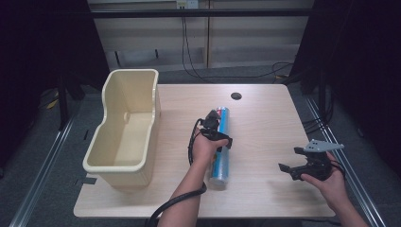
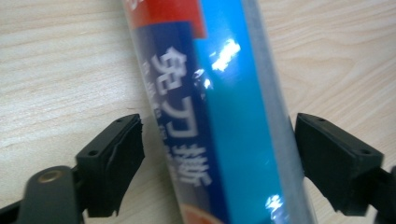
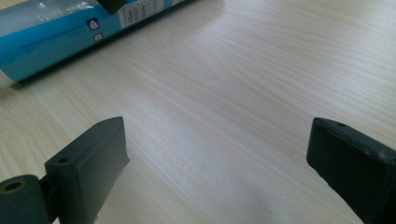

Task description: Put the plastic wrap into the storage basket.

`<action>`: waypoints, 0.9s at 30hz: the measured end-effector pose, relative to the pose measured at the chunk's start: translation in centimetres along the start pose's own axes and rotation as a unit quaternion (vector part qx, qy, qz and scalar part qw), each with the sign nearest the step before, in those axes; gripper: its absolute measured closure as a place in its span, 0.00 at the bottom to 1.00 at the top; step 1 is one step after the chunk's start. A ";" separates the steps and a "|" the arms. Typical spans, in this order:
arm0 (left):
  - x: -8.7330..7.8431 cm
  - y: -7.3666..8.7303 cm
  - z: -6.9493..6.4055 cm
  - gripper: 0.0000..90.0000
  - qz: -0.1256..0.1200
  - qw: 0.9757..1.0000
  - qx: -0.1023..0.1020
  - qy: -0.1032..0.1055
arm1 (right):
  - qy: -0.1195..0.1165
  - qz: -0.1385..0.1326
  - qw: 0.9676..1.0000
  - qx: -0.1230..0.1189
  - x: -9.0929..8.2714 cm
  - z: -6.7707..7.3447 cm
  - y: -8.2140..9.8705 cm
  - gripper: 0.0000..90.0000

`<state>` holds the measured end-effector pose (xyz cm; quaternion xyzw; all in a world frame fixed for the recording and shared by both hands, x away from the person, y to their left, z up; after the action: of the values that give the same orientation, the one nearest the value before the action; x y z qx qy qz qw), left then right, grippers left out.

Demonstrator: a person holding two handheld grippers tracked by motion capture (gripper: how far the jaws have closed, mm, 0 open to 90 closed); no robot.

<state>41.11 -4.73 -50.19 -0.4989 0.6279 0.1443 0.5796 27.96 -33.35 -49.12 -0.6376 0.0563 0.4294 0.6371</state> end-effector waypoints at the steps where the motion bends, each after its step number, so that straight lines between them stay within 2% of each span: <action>1: 0.0 0.0 0.0 0.25 0.005 1.000 -0.002 0.002 | 0.001 -0.001 1.000 0.000 0.0 0.0 0.0 0.06; 6: 0.1 0.0 0.4 0.27 0.006 1.000 -0.014 0.006 | 0.002 -0.003 1.000 0.000 0.0 -0.1 -0.1 0.06; 7: 0.1 0.0 0.4 0.27 0.003 1.000 -0.025 0.008 | 0.001 -0.001 1.000 0.000 0.1 0.0 0.0 0.06; 9: 0.5 -0.1 0.4 0.27 0.003 0.999 -0.032 0.012 | 0.001 -0.002 1.000 -0.003 0.1 -0.1 -0.1 0.06; 11: 0.8 -0.1 0.4 0.27 0.010 0.999 -0.034 0.012 | 0.001 -0.001 1.000 0.000 0.1 -0.1 -0.1 0.06; 12: 0.8 -0.1 0.4 0.28 0.010 0.999 -0.034 0.012 | 0.001 -0.001 1.000 0.000 0.1 -0.1 -0.1 0.06; 13: 1.0 -0.2 0.2 0.29 0.011 0.999 -0.047 0.012 | 0.002 -0.003 1.000 0.000 0.0 -0.1 -0.1 0.06; 16: 1.0 -0.4 0.1 0.31 0.011 0.999 -0.052 0.008 | 0.004 -0.004 1.000 0.001 0.0 -0.2 -0.1 0.06; 17: 0.9 -0.4 0.2 0.31 0.020 0.998 -0.066 0.008 | 0.003 -0.003 1.000 0.001 0.0 -0.2 -0.1 0.06; 21: 0.9 -0.5 0.3 0.33 0.029 0.997 -0.074 0.003 | 0.001 -0.003 1.000 0.000 0.0 -0.2 -0.1 0.06; 24: 0.7 -0.6 0.2 0.34 0.052 0.994 -0.092 -0.001 | 0.002 -0.006 1.000 -0.001 0.0 -0.2 -0.1 0.06; 25: 0.7 -0.6 0.2 0.34 0.052 0.994 -0.092 -0.001 | 0.001 -0.007 1.000 0.000 0.0 -0.2 -0.1 0.06; 26: 0.5 -0.5 0.3 0.34 0.071 0.994 -0.080 -0.007 | 0.001 -0.006 1.000 0.001 0.0 -0.2 -0.1 0.06; 27: 0.3 -0.5 0.4 0.35 0.076 0.994 -0.072 -0.014 | 0.005 -0.007 1.000 0.001 0.0 -0.3 -0.1 0.06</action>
<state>41.79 -4.83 -50.38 -0.4881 0.6441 0.2393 0.5382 28.15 -33.59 -49.04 -0.6393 0.0554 0.4217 0.6407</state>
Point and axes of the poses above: each handheld gripper's, and its own axes: x roughly forward along the jaws, y roughly out of its underside, z roughly to its left, the point moved 4 cm from there along x, roughly forward along the jaws, and after that the axes turned 10 degrees about x, right-handed, at the moved point
